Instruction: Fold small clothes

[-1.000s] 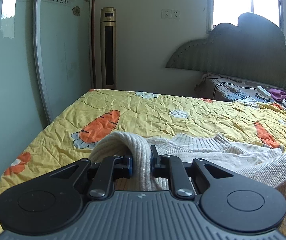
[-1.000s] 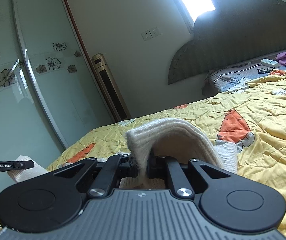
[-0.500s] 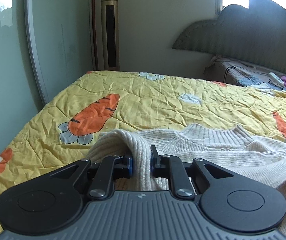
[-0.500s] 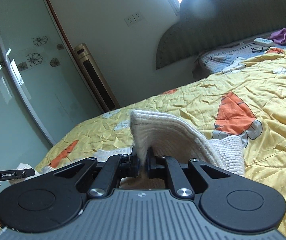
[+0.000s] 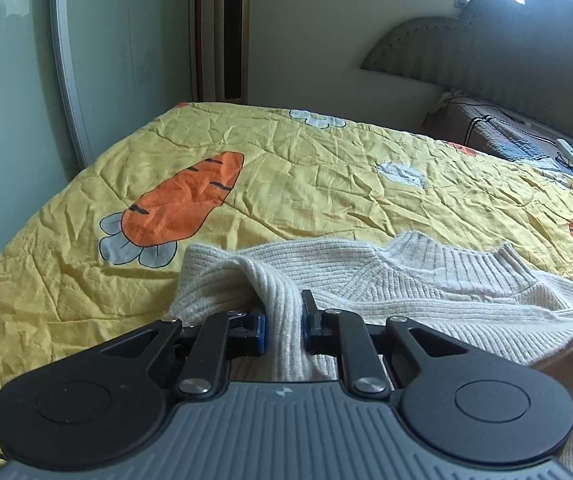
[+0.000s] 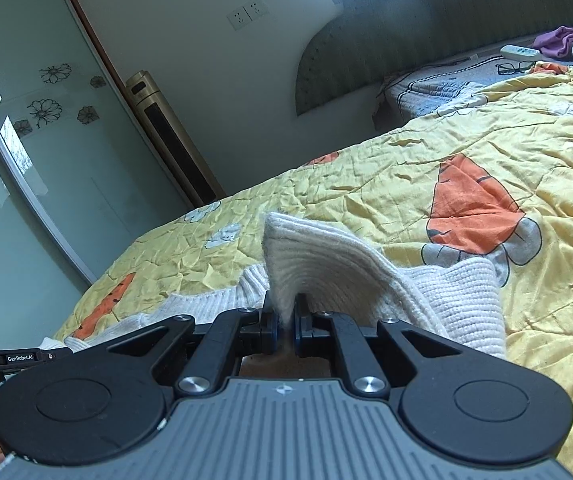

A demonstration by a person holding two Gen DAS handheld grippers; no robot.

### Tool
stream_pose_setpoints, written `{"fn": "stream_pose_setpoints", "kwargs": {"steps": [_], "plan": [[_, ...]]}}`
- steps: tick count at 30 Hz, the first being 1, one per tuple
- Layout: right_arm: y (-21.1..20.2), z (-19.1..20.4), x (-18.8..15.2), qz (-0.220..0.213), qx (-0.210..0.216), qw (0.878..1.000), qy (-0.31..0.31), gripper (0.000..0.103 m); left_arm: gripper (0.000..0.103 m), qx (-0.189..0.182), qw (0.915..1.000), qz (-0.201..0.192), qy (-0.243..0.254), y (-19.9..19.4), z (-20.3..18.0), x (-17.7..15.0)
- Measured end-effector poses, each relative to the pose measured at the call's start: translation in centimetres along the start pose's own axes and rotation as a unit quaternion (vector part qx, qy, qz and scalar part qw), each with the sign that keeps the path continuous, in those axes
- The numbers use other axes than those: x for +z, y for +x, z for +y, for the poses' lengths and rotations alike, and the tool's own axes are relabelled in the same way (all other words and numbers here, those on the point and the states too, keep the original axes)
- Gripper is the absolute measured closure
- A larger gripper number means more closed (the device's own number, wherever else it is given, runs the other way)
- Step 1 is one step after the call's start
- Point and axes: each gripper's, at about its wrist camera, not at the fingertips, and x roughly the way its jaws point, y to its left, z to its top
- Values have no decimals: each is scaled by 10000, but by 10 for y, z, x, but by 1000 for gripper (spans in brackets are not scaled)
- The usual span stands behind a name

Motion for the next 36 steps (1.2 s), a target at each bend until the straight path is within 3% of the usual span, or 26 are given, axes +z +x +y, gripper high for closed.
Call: {"fn": "stream_pose_setpoints", "kwargs": {"steps": [13,15,18,23,26,29,31,34,36], "plan": [[12,-9,-1,154,-56,9996,216,90,85,-42,9993,274,-270,12,4,4],[13,-10,-1,173,-70,9996,232,82,85,-62,9990,320,-318,13,6,6],[15,-11,-1,189,-98,9995,217,82,83,-131,9983,405,-398,14,8,9],[13,-10,-1,52,-206,9995,227,82,81,-343,9943,547,-846,16,21,14],[12,-12,1,-99,-420,9985,339,81,73,-545,9895,648,-1168,20,29,15],[12,-16,4,-168,-681,9966,426,49,54,-826,9840,608,-1457,18,37,17],[8,-16,5,-284,-664,9966,400,44,34,-931,9823,406,-1574,12,42,19],[0,-7,6,-448,-772,9960,70,41,22,-680,9864,-1,-1494,0,42,25],[-4,1,5,-426,-548,9974,-193,40,22,-437,9890,-196,-1402,-6,43,29]]}}
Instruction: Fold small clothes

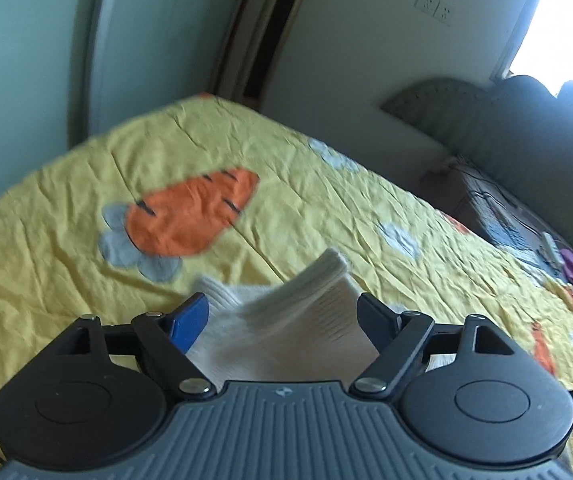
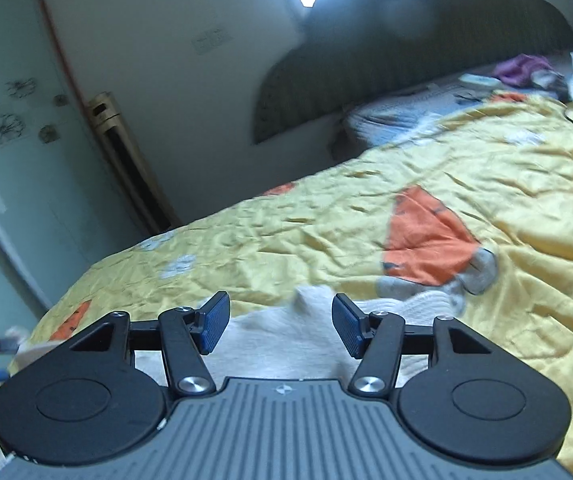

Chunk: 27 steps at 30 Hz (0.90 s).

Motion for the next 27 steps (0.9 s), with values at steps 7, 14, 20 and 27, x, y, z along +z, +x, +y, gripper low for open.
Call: {"fn": "stream_pose_setpoints", "kwargs": {"steps": [7,14,20,27], "plan": [[18,50,-17,864,355,9858,-1395,36,22,153,9988,6,457,0,-3,-13],[33,33,-18,994,-419,9862,-1253,35,22,1007,9816,319,1588,28,-22,-42],[13,59,-28,867,-75,9827,-1635,23,21,898,9891,398,1100,30,0,-45],[20,81,-54,1072,-90,9673,-2299,4,17,905,9894,360,1080,31,4,-52]]}}
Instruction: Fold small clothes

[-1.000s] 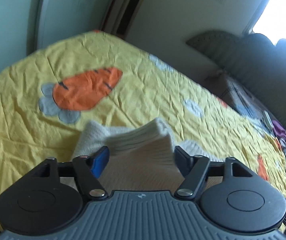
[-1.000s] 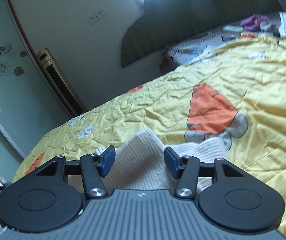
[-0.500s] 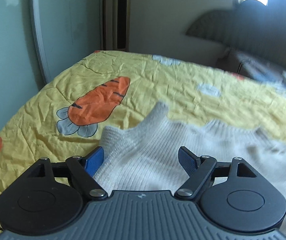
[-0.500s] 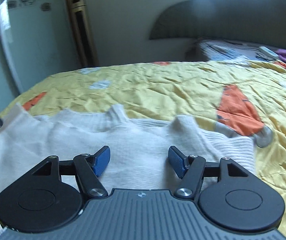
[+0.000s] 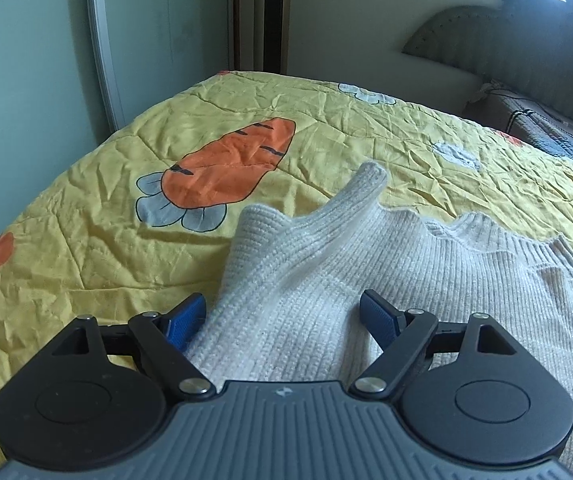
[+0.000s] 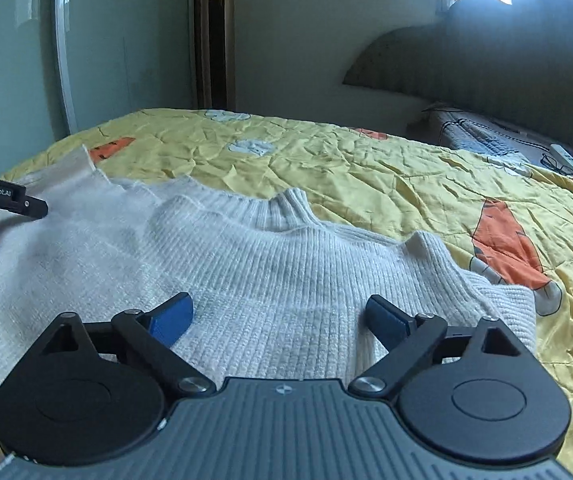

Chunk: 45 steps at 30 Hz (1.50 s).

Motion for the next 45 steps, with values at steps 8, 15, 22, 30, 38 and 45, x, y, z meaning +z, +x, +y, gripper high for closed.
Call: {"fn": "stream_pose_setpoints", "kwargs": {"steps": [8,15,22,30,38,45], "plan": [[3,-12,-7,-124,126,9992,371,2,6,-63,9996,-139,-223,7,10,-10],[3,-12,-9,-181,132,9991,358,1,4,-167,9990,-296,-283,7,14,-17],[2,-9,-11,-232,56,9991,343,1,4,-403,9976,-286,-483,8,24,-19],[0,-7,-13,-280,-4,9991,319,1,4,169,9982,-489,-314,-8,36,6],[-17,1,-11,-458,-386,9967,551,0,4,-127,9990,186,-383,14,61,29],[-69,81,-11,-790,565,9946,-357,0,4,-1439,9851,771,-538,17,74,33]]}}
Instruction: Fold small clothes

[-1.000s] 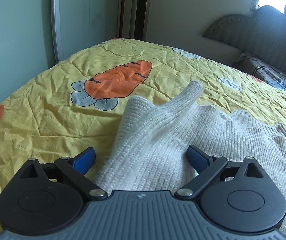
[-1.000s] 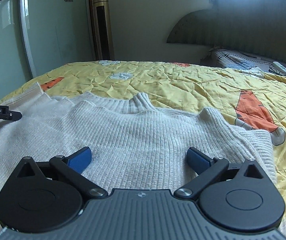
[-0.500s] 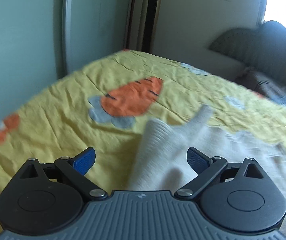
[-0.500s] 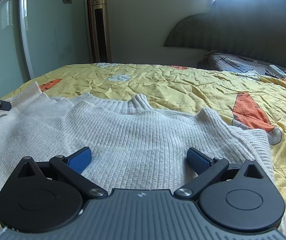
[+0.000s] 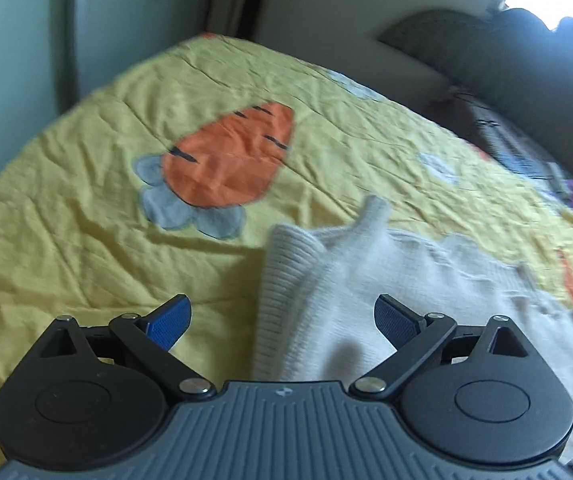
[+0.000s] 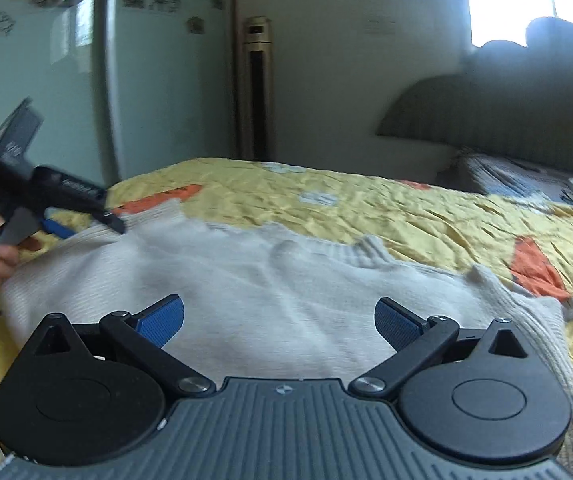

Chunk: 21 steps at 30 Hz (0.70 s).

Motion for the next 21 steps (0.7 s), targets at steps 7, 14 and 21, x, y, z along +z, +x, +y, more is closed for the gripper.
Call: {"fn": "stream_pose_setpoints", "kwargs": {"steps": [7,14,21], "plan": [[-7,111,-12,200,487,9809,-1873,1,3,-794,9947,646,-107,18,15,10],[14,186,-42,94,-260,9315,-3627,1,3,-1777,9793,957,-179,31,36,26],[58,219,-22,-101,-595,9226,-3810,3,4,-2133,9721,875,-438,46,36,35]]}}
